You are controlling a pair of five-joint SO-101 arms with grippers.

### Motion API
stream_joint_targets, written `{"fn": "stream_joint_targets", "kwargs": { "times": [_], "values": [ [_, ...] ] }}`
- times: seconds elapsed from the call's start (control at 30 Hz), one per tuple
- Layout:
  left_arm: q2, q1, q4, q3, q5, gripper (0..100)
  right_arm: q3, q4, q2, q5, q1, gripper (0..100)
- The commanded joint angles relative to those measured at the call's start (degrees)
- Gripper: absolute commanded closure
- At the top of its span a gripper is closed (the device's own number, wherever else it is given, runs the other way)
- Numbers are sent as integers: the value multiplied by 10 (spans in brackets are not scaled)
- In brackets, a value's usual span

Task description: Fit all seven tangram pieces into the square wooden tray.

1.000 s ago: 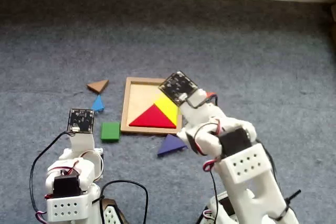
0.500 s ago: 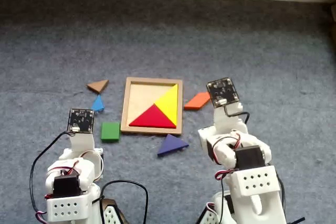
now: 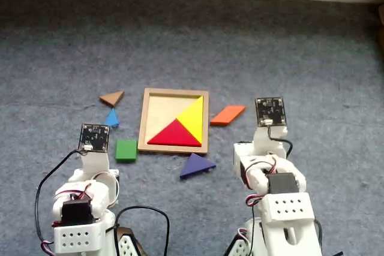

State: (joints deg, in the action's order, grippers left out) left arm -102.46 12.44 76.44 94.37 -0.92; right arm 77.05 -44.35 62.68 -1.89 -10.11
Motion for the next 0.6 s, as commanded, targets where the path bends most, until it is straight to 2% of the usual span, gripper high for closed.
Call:
{"fn": "stream_joint_targets", "kwargs": {
  "times": [0.0,0.13,0.2,0.4,0.57],
  "values": [
    [-6,28,0,-89,-18,972,8,33,13,6,9,992],
    [-4,31,0,-145,-201,972,12,39,13,5,9,992],
    [-1,32,-11,-168,-266,972,12,39,13,4,9,992],
    [16,29,-25,-240,-285,925,12,39,10,4,9,992],
    [184,29,-25,-327,-367,918,12,39,10,4,9,992]
  ]
}}
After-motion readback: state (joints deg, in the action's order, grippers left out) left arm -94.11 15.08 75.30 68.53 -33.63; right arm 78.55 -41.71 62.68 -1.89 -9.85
